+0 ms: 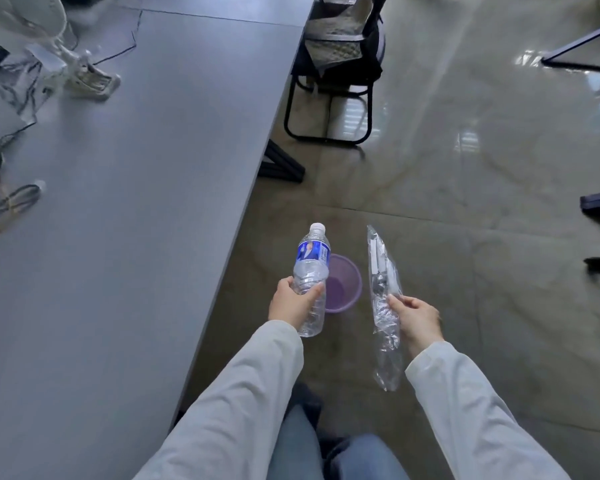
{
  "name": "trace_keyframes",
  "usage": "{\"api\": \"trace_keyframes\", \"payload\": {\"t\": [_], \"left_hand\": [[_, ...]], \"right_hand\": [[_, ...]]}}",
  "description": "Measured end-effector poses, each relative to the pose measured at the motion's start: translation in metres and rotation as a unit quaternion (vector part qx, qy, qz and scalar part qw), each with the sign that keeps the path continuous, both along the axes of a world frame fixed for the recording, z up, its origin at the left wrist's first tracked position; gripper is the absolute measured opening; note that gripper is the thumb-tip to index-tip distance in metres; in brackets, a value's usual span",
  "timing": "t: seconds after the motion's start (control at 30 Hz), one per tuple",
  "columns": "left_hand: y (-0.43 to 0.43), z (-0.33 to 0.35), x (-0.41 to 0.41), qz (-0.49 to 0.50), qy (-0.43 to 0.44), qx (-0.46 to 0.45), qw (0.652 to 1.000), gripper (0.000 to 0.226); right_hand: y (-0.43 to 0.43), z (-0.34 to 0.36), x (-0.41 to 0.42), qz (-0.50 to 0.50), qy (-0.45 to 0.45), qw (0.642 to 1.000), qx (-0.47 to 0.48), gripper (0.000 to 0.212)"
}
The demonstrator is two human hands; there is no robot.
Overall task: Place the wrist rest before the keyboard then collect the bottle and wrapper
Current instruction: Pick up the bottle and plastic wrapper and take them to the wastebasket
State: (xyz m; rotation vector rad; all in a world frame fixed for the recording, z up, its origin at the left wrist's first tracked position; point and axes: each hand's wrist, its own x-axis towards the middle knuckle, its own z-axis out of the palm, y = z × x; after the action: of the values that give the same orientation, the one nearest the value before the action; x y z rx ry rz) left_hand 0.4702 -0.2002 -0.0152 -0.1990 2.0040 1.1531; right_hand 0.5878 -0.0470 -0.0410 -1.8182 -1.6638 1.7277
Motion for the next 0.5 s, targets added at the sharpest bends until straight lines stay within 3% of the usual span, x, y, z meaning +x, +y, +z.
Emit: {"api": "trace_keyframes", "payload": {"t": [0.2,0.5], "left_hand": [[0.021,-0.022,-0.017,-0.003,-0.027,-0.034,0.999,0.073],[0.076,-0.114,-0.041,0.027,-0.048,-0.053,0.997,0.059]], "right_hand": [[0.024,-0.031,-0.018,0.016,-0.040,0.998,-0.043,0.034],[0.086,-0.117,-0.053,0.070,-0.070,0.990,-0.103,0.036]]}}
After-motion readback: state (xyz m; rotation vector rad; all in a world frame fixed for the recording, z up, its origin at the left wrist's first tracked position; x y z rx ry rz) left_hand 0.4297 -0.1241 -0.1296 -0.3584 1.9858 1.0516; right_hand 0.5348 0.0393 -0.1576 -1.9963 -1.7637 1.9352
